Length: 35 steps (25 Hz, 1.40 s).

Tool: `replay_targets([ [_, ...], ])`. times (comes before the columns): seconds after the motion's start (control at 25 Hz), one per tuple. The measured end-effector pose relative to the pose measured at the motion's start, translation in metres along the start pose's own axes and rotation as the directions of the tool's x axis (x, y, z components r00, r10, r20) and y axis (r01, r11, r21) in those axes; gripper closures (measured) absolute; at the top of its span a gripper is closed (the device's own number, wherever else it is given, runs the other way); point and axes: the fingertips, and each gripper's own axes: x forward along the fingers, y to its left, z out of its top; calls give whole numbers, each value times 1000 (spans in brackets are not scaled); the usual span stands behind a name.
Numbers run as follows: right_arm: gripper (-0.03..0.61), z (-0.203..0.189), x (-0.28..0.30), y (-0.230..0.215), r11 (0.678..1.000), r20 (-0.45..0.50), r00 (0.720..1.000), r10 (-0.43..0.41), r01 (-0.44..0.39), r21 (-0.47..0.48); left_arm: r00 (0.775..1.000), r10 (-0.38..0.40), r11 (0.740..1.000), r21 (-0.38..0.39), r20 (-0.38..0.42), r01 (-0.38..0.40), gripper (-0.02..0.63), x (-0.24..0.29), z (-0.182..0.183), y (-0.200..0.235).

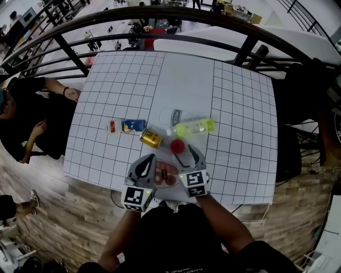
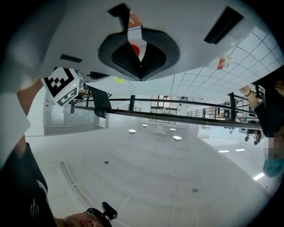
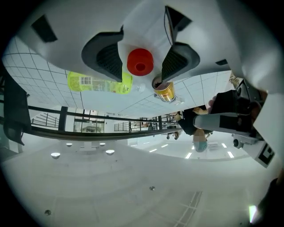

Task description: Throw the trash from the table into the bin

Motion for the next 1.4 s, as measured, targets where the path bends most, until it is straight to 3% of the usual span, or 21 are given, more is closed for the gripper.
replay_targets([
  [0.24, 285, -27, 22, -1, 1000, -138, 990, 1, 0, 7, 1000, 8, 1000, -4, -9, -8, 592, -2, -5, 13],
  [0.4, 278, -39, 36, -4, 999, -165, 986, 7, -13, -32, 1000, 12, 1000, -5, -22, -12, 592, -5, -11, 18],
  [0.6, 276, -44, 47, -6, 1000, -199, 980, -2, 1, -3, 999, 18, 1000, -19, -39, -19, 591, -8, -17, 22],
  [1.12, 290, -53, 54, -7, 1000, -237, 971, -9, 10, 1, 998, 46, 999, -20, -49, -47, 592, -14, -20, 30],
  [1.4, 293, -38, 45, -10, 1000, -189, 982, -21, 24, 14, 997, 53, 998, -17, -52, -54, 592, -16, -20, 30],
])
